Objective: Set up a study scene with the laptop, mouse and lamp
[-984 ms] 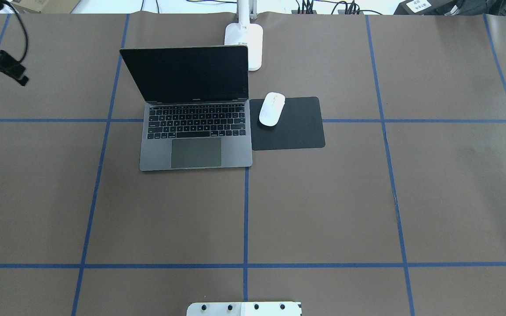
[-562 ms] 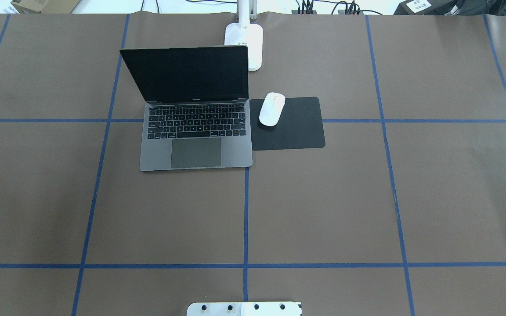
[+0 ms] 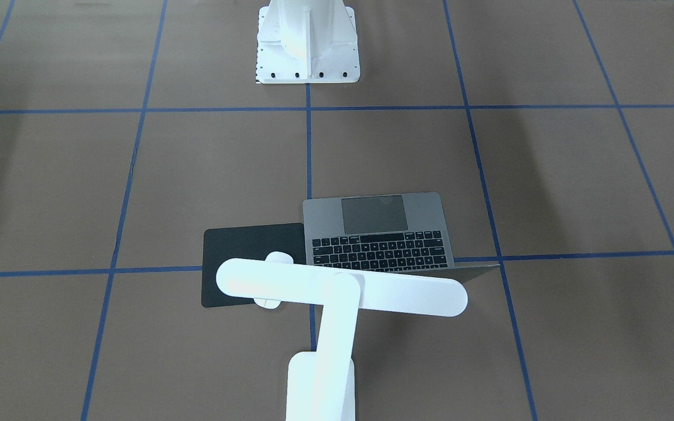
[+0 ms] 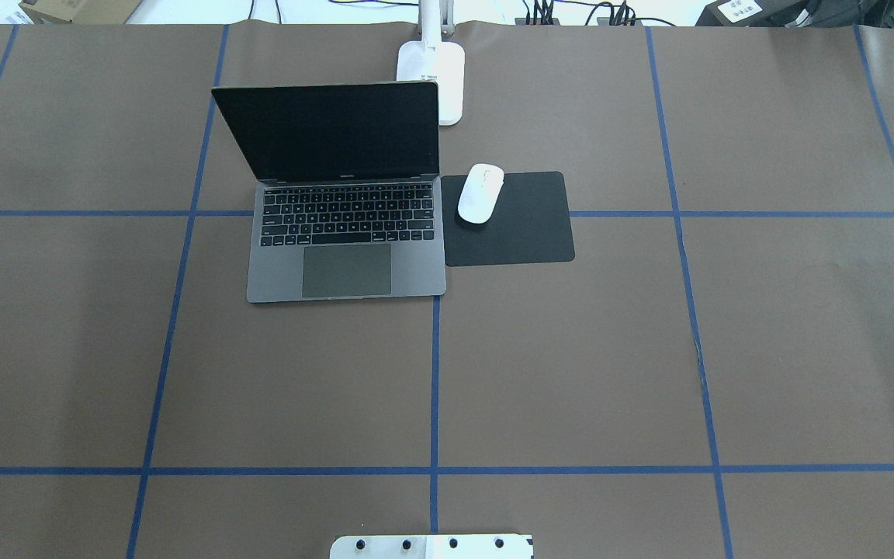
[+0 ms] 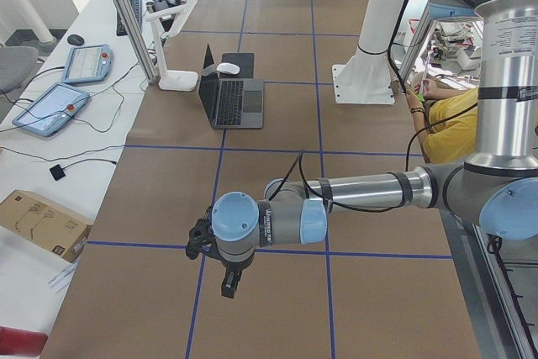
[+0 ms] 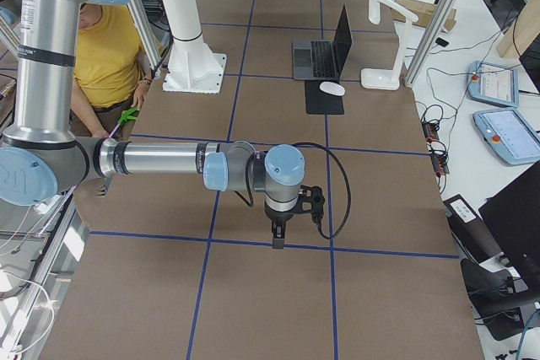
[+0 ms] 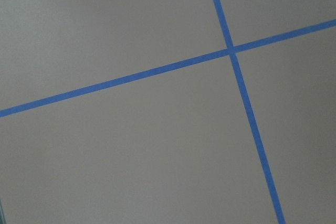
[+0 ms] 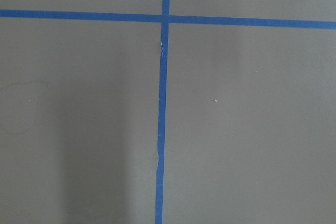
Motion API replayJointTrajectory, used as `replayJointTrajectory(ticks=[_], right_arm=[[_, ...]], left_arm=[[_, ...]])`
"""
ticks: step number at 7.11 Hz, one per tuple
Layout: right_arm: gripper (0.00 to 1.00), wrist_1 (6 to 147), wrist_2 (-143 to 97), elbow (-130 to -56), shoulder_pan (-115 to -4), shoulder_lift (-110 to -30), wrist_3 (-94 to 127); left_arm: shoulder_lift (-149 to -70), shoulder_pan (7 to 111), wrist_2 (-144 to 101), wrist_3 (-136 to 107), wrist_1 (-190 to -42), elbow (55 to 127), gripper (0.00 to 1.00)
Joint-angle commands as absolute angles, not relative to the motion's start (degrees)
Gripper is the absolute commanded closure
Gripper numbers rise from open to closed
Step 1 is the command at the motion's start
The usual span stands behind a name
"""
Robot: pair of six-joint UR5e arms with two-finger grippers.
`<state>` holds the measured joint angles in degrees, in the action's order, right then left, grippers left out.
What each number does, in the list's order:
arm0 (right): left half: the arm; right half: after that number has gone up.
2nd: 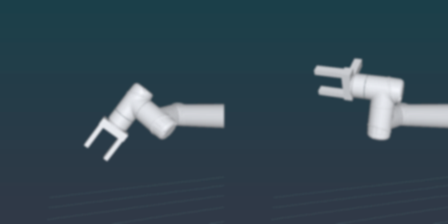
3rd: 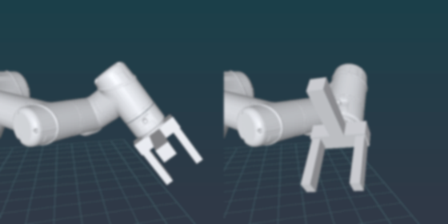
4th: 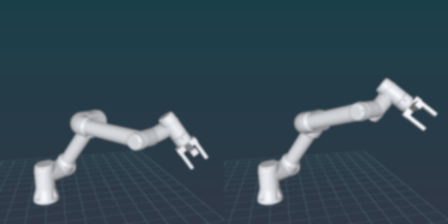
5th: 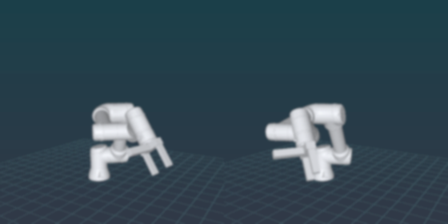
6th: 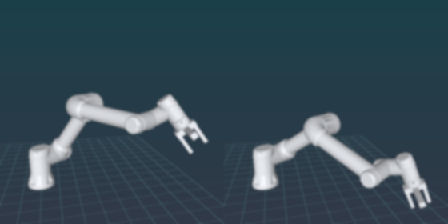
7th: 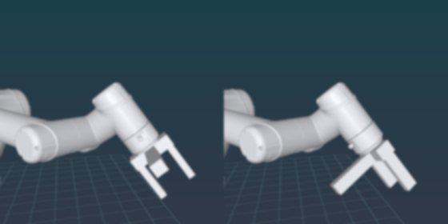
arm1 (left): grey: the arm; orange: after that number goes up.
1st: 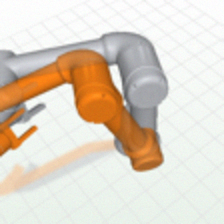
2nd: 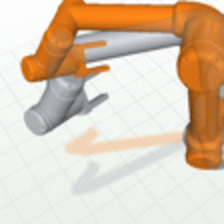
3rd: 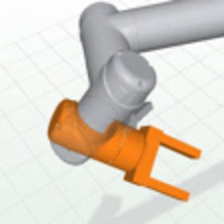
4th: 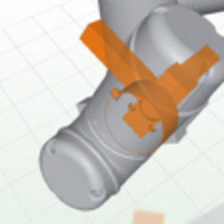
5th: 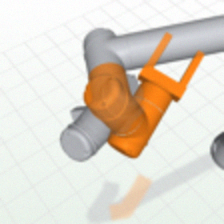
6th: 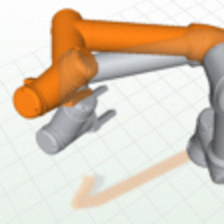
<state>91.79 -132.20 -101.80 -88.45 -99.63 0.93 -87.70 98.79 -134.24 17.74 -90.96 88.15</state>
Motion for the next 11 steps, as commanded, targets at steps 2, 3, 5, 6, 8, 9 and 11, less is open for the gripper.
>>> replayJointTrajectory(ticks=[2,3,5,6,8,9,11], right_arm=[[0.0,92.3,-131.0,-101.5,-88.4,-96.3,5.3],[0.0,92.2,-130.8,-101.4,-88.4,-96.3,5.3],[0.0,91.9,-130.8,-101.5,-88.4,-96.3,5.3],[0.0,91.8,-130.8,-101.4,-88.4,-96.2,5.3],[0.0,91.8,-130.9,-101.4,-88.4,-96.2,5.3],[0.0,91.8,-131.0,-101.5,-88.4,-96.2,5.3],[0.0,91.8,-130.9,-101.8,-88.4,-96.2,5.3]], left_arm=[[-88.0,99.6,-134.8,16.9,-86.0,91.2,0.0],[-87.6,99.7,-135.3,17.4,-86.8,92.0,0.0],[-87.3,99.7,-135.3,16.9,-86.6,94.3,0.0],[-87.6,99.3,-134.2,15.3,-86.1,94.1,0.0],[-88.1,98.1,-133.9,2.0,-86.5,94.7,0.0],[-88.0,98.0,-134.1,1.9,-86.7,95.1,0.0],[-87.7,98.0,-134.1,1.9,-86.7,95.2,0.0]])
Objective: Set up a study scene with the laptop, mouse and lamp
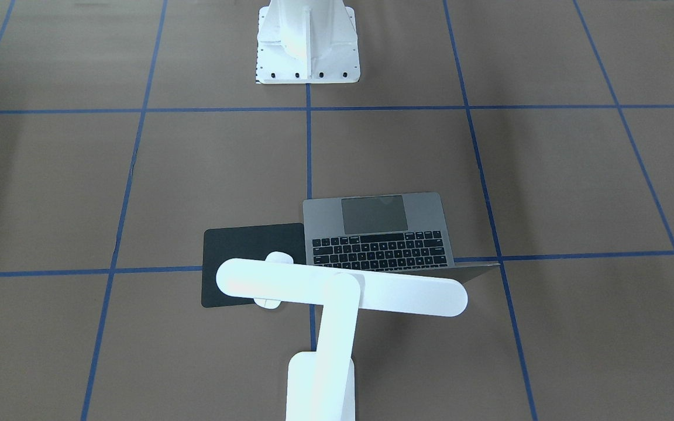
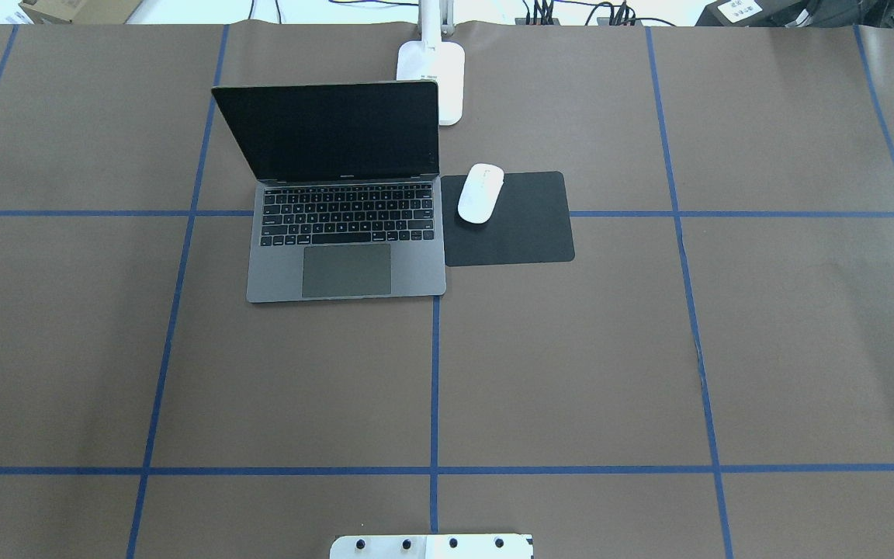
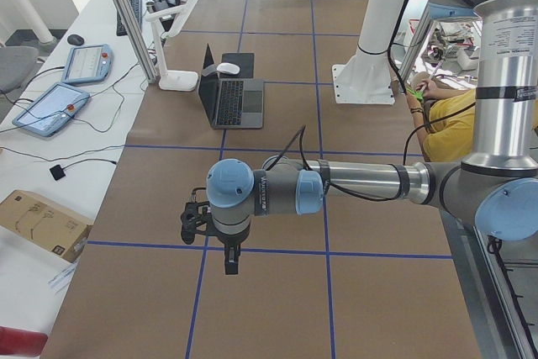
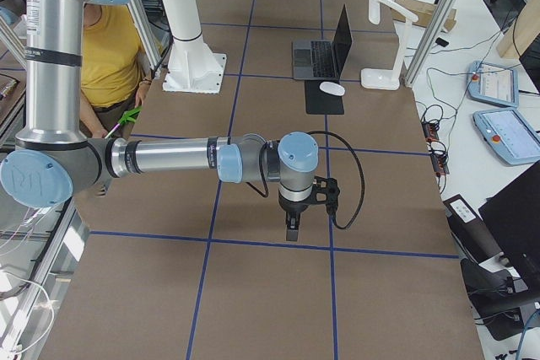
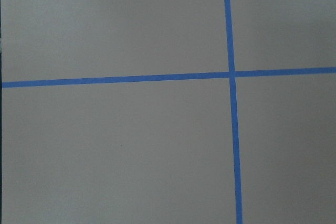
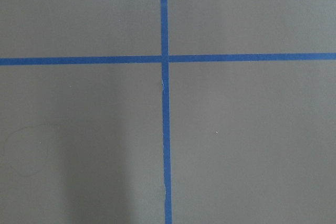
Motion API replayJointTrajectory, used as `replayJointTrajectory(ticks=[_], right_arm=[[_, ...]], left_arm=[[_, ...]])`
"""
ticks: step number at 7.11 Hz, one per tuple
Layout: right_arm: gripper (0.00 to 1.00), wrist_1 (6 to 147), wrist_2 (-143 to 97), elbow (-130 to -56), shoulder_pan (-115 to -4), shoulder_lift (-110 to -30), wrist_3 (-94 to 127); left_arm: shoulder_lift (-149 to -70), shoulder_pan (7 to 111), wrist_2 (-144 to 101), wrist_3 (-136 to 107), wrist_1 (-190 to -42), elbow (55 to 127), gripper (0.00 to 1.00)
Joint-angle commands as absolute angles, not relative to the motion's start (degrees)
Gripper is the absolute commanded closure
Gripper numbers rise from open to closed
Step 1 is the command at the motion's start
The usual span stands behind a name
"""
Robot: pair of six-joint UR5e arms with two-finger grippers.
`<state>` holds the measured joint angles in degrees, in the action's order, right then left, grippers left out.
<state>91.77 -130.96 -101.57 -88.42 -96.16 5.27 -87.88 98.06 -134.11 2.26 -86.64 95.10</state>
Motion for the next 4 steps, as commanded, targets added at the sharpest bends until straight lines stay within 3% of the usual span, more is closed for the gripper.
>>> replayJointTrajectory(ticks=[1,4], right_arm=[[0.0,91.8,-130.8,-101.9,-88.4,-96.2,5.2],[0.0,91.7,-130.8,-101.4,-88.4,-96.8,4.9]], left_arm=[[-87.5,98.1,-134.2,1.9,-86.7,95.2,0.0],[-87.4,98.1,-134.2,1.9,-86.7,95.2,0.0]])
